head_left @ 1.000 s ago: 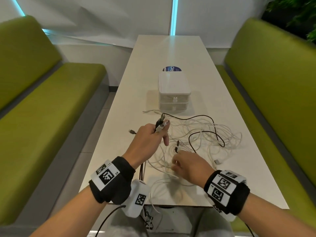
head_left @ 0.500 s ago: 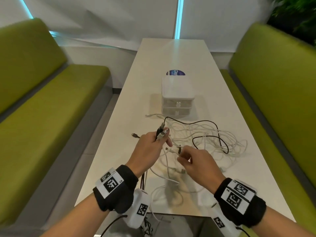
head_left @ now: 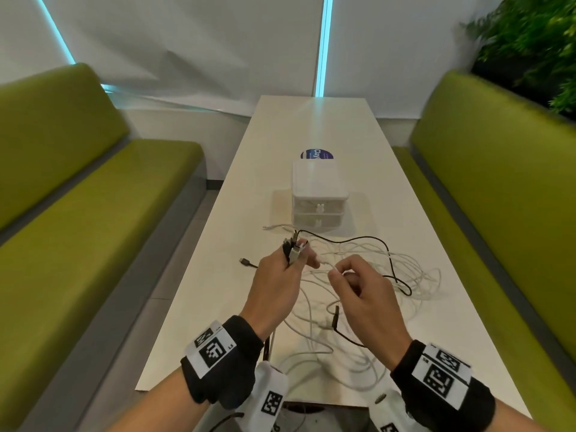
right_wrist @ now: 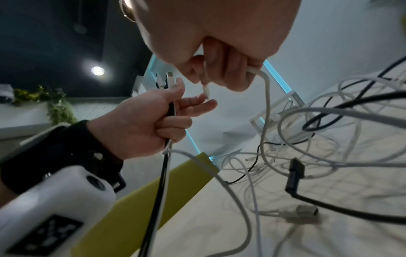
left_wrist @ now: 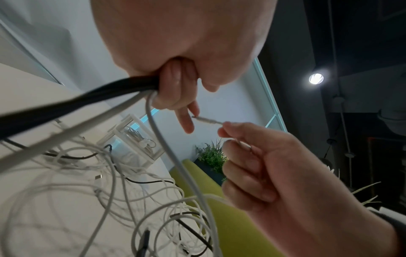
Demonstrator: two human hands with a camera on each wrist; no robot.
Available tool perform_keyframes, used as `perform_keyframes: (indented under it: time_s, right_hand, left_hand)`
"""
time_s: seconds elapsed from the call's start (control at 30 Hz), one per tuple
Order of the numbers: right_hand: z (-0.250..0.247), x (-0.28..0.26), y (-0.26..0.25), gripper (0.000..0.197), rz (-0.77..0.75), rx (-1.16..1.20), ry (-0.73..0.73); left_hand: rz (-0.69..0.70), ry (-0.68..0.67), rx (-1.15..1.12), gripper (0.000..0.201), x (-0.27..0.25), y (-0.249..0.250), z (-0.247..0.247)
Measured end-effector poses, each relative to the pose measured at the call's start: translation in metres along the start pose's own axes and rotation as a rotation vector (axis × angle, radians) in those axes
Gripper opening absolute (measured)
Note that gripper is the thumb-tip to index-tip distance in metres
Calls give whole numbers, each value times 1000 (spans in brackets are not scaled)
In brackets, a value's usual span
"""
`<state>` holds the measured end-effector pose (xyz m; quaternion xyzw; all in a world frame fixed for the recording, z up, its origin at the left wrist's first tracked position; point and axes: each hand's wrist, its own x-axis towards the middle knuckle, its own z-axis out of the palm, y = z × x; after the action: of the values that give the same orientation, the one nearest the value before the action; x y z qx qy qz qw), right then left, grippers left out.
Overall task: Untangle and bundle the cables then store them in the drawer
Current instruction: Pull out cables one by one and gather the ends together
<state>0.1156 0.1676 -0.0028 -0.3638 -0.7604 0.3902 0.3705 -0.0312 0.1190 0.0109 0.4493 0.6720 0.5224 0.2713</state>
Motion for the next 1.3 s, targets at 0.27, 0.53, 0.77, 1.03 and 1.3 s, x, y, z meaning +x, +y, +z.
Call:
perform_keyframes:
  time_s: [0.27, 0.53, 0.77, 1.03, 1.3]
  right_hand:
    - [11, -9, -12, 12, -143, 93, -31]
    - [10, -3, -12, 35, -145, 68, -56]
    - [16, -4, -10, 38, -160, 175, -28]
    - [20, -9, -8, 13, -127, 133, -184]
    - [12, 1, -10, 23, -183, -83, -239]
  left_hand:
    - [-178, -140, -278, 51, -9, 21, 6]
    - [-148, -233, -406, 43, -10, 21, 5]
    - [-130, -343, -440, 57, -8, 23, 1]
    - [-112, -87, -374, 39, -7, 20, 3]
    - [-86, 41, -347, 58, -5, 11, 4]
